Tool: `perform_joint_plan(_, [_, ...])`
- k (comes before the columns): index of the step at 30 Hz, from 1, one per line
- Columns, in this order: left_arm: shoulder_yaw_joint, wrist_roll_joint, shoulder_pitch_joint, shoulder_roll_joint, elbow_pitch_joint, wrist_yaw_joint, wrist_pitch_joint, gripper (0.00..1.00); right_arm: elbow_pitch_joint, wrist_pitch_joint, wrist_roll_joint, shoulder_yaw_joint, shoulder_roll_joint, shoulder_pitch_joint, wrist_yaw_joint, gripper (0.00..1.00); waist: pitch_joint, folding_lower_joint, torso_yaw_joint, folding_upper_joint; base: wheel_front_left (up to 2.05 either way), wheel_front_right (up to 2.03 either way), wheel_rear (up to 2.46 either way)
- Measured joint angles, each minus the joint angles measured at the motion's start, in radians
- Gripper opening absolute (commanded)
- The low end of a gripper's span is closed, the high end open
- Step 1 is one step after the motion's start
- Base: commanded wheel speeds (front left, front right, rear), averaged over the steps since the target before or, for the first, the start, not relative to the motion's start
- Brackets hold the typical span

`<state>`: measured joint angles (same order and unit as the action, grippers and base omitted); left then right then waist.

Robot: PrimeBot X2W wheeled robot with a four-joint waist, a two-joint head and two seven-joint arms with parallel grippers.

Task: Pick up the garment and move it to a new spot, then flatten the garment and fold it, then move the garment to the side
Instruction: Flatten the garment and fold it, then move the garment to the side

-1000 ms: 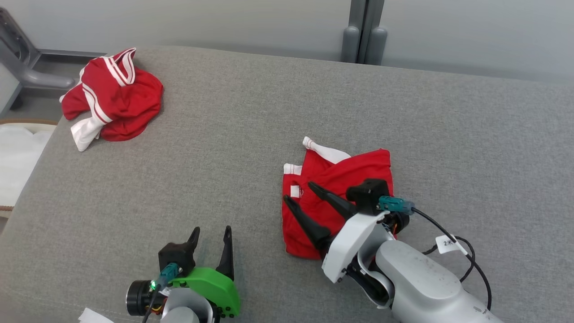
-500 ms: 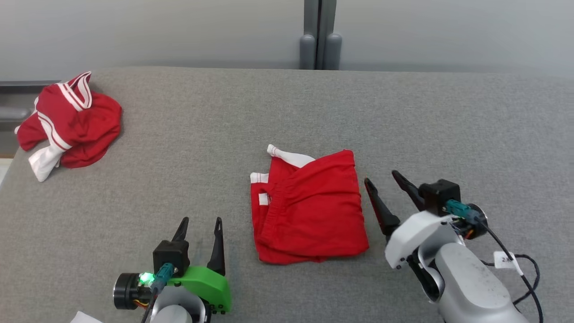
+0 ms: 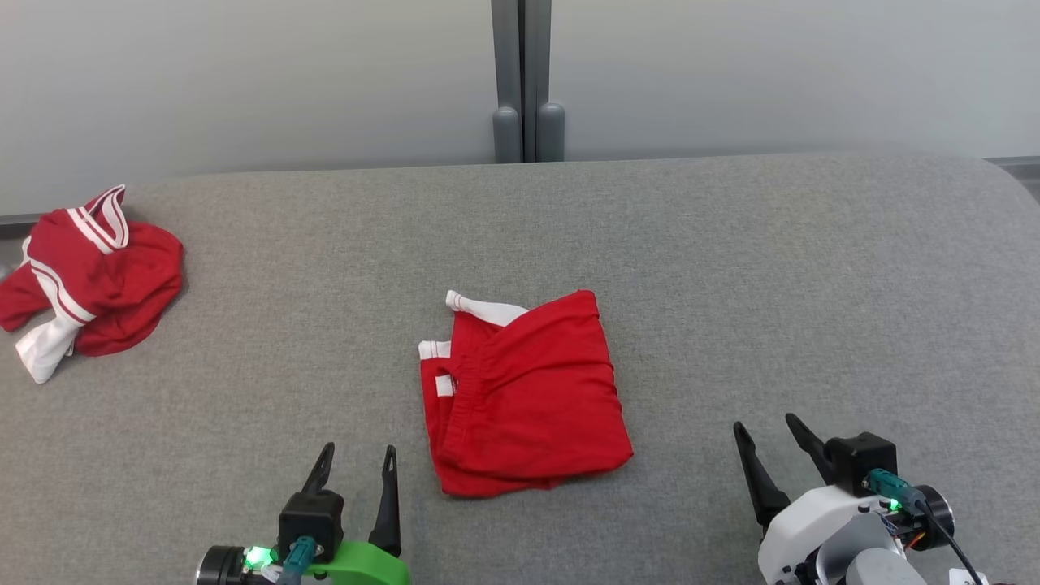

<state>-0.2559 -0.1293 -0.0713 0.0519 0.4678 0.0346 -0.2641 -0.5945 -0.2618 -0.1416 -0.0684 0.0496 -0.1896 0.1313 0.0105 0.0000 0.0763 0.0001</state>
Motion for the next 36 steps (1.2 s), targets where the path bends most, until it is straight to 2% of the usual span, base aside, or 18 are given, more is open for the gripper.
perform_joint_plan(5, [0.005,0.006,0.016,0.000,-0.009,-0.008,0.000,1.00,0.006,0.000,-0.012,-0.007,0.000,0.013,0.000,1.00,-0.007,0.0000,-0.001,0.0000,0.00,0.00,0.00])
perform_joint_plan(10, [0.000,-0.001,0.016,-0.001,-0.010,-0.018,0.000,1.00,-0.008,0.000,-0.064,-0.077,0.000,-0.005,0.000,1.00,0.001,0.0000,0.010,0.0000,0.00,0.00,0.00])
perform_joint_plan(19, [-0.076,-0.051,-0.052,-0.002,-0.018,-0.015,0.000,1.00,-0.080,0.000,-0.188,-0.236,-0.001,-0.253,0.000,1.00,0.089,0.0000,0.047,0.0000,0.00,0.00,0.00])
perform_joint_plan(26, [-0.110,-0.070,-0.084,-0.002,-0.020,-0.003,0.000,1.00,-0.212,-0.002,-0.265,-0.314,-0.001,-0.335,0.000,1.00,0.138,0.0000,0.110,0.0000,0.00,0.00,0.00])
perform_joint_plan(27, [-0.113,-0.072,-0.085,-0.002,-0.021,0.001,0.000,1.00,-0.229,-0.001,-0.275,-0.329,-0.001,-0.335,0.000,0.48,0.144,0.0000,0.118,0.0000,0.00,0.00,0.00])
perform_joint_plan(28, [-0.114,-0.073,-0.085,-0.002,-0.021,0.002,0.000,1.00,-0.240,-0.001,-0.284,-0.337,-0.001,-0.335,0.000,0.32,0.149,0.0000,0.124,0.0000,0.00,0.00,0.00])
perform_joint_plan(29, [-0.115,-0.074,-0.085,-0.002,-0.022,0.004,0.000,1.00,-0.249,-0.001,-0.300,-0.343,-0.002,-0.336,0.000,0.00,0.155,0.0000,0.129,0.0000,0.00,0.00,0.00])
perform_joint_plan(36, [-0.099,-0.054,-0.099,-0.002,-0.024,0.000,0.000,1.00,-0.257,-0.001,-0.297,-0.290,-0.002,-0.355,0.000,0.00,0.177,0.0000,0.114,0.0000,0.00,0.00,0.00])
